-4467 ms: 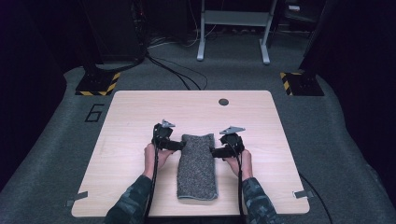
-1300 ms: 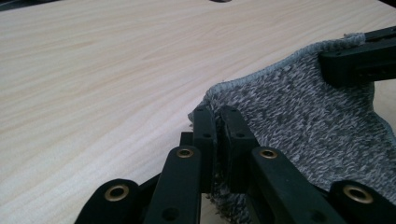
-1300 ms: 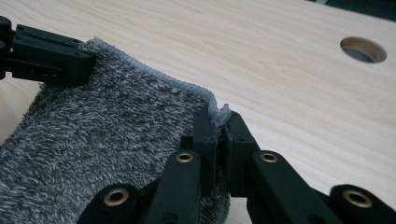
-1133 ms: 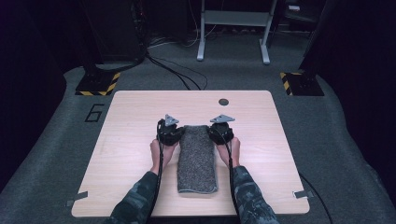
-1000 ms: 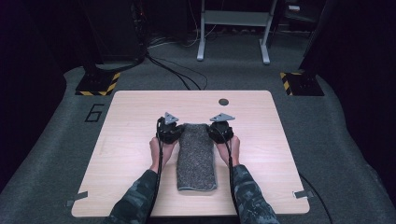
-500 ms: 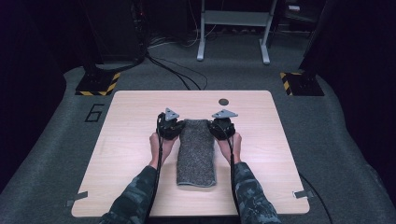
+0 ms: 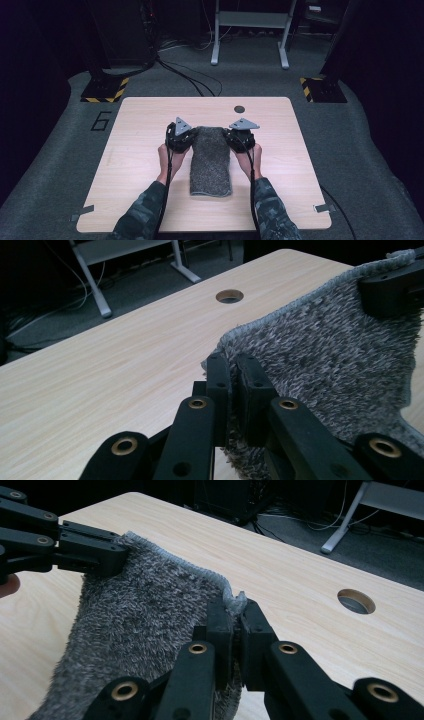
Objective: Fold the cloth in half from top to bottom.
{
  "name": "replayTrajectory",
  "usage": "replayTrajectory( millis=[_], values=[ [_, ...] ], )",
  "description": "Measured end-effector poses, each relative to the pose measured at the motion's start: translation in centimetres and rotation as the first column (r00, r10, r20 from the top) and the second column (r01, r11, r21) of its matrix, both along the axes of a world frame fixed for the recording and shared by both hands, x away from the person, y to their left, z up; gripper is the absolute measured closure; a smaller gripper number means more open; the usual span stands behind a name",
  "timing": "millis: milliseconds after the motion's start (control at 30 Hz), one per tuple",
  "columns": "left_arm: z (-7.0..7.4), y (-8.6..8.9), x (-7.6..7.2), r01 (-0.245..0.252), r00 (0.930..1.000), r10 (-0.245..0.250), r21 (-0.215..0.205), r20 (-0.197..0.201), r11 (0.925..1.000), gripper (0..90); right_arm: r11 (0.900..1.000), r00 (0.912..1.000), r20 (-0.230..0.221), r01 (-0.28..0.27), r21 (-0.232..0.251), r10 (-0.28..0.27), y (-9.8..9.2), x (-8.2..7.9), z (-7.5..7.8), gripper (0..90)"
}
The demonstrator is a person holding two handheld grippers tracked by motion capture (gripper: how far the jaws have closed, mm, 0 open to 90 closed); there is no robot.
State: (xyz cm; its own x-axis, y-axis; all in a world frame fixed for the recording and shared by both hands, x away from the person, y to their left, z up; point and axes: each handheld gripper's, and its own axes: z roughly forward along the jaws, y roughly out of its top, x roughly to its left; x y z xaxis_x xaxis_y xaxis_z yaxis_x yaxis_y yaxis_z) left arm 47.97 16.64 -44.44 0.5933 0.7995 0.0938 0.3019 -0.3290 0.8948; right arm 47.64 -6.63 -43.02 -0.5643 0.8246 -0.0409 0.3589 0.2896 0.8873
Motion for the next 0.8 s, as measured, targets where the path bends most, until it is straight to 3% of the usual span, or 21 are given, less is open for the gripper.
replayTrajectory(
  millis=[267, 533, 800],
  values=[
    [-0.7, 0.4, -2.6, 0.034, 0.9989, -0.034, 0.013, 0.033, 0.9993, 84.8, 0.999, 0.9995, 0.007, -0.032, -0.009, 0.032, -0.1, -2.1, -0.6, 85.5],
    [-2.1, 0.6, -4.7, 0.059, 0.9981, -0.059, 0.006, 0.019, 0.9982, 84.2, 0.997, 0.9976, 0.003, -0.068, -0.037, 0.069, -0.2, -4.4, -1.7, 85.3],
    [-3.3, 0.6, -6.6, 0.082, 0.9966, -0.082, 0.026, -0.001, 0.9963, 82.4, 0.994, 0.9953, -0.029, -0.094, -0.055, 0.092, -0.5, -6.3, -3.5, 84.9]
  ],
)
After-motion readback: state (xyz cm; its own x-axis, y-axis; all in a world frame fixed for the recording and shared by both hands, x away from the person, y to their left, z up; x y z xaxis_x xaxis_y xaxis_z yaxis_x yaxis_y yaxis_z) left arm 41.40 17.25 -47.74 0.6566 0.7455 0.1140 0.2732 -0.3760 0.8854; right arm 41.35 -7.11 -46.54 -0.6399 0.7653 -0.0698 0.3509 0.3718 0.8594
